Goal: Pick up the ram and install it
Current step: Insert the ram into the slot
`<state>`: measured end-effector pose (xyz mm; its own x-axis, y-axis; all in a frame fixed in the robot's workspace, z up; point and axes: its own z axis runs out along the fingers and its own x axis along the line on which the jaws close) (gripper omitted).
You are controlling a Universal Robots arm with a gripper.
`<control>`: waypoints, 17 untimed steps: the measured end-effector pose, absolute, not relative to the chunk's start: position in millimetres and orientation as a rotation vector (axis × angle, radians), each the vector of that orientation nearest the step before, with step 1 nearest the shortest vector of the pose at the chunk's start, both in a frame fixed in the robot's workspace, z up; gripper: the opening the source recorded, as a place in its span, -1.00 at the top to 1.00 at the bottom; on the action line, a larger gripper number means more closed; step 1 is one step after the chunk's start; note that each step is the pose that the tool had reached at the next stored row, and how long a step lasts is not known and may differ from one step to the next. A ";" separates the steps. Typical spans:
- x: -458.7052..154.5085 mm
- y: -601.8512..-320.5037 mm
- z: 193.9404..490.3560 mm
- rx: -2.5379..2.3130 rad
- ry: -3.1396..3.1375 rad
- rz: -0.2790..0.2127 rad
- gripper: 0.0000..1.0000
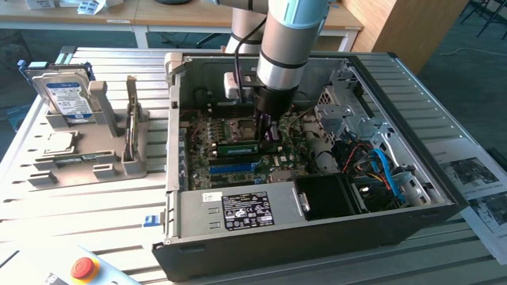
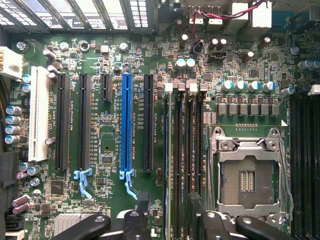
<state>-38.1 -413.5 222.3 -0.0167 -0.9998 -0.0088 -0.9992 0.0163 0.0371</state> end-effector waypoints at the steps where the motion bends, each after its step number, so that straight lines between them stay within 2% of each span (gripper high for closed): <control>1: -38.1 -413.5 222.3 2.189 -2.225 -0.051 0.15; 8: -38.1 -413.5 231.1 2.189 -2.225 -0.051 0.15; 17: -38.1 -413.5 258.4 2.189 -2.225 -0.051 0.15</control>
<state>-38.1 -413.5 258.4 -0.0167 -0.9998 -0.0088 -0.9992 0.0164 0.0371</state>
